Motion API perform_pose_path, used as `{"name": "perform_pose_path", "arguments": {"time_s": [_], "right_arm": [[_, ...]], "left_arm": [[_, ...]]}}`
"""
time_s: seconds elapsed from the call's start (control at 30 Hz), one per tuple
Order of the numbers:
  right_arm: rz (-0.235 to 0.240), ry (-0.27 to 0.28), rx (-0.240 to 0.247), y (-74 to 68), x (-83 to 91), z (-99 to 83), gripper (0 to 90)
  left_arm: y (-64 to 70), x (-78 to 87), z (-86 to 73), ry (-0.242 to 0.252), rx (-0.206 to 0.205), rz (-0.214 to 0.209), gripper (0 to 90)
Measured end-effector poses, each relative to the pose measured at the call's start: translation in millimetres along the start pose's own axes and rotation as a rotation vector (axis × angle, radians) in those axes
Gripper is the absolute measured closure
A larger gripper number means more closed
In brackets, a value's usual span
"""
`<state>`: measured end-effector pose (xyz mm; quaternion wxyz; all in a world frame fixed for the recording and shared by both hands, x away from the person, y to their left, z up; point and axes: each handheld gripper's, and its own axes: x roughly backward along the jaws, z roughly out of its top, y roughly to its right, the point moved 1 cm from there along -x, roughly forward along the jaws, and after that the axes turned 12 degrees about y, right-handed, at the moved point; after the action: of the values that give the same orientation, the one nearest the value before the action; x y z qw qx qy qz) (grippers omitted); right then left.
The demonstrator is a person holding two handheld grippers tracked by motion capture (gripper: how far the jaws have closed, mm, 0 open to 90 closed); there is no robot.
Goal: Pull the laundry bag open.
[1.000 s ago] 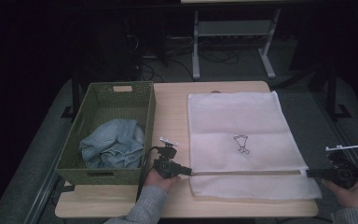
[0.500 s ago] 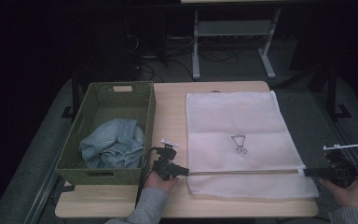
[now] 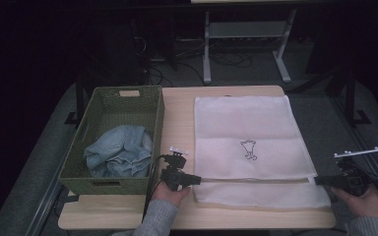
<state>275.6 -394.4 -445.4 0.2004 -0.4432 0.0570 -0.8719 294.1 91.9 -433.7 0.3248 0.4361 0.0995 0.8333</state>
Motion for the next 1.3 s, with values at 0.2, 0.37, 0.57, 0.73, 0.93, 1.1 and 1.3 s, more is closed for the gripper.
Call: {"name": "perform_pose_path", "arguments": {"time_s": [0.2, 0.37, 0.57, 0.73, 0.93, 1.1, 1.3], "right_arm": [[0.024, -0.005, 0.04, -6.7, -5.4, 1.7, 79.9], [0.018, 0.02, 0.072, -9.9, -5.2, 2.9, 70.4], [0.044, 0.042, 0.109, -16.3, -3.9, 5.2, 61.0], [0.05, 0.047, 0.145, -26.4, -7.7, 8.1, 57.2], [0.069, 0.071, 0.176, -39.2, -7.4, 13.0, 53.7], [0.09, 0.079, 0.199, -50.1, -11.2, 17.0, 50.0], [0.116, 0.089, 0.244, -65.9, -15.1, 21.5, 48.2]], "left_arm": [[-0.7, 0.7, -1.3, 0.003, 0.003, -0.015, 73.9], [0.2, -0.6, -1.3, 0.01, 0.004, -0.044, 73.2], [-1.2, -0.3, -0.4, 0.026, 0.01, -0.077, 71.7], [-2.2, -0.5, -0.6, 0.035, 0.018, -0.112, 70.3], [-3.4, -0.7, 0.9, 0.045, 0.024, -0.152, 68.2], [-3.5, 0.3, 2.1, 0.061, 0.022, -0.177, 66.1], [-0.2, 2.2, 1.4, 0.068, 0.011, -0.197, 61.7]]}}
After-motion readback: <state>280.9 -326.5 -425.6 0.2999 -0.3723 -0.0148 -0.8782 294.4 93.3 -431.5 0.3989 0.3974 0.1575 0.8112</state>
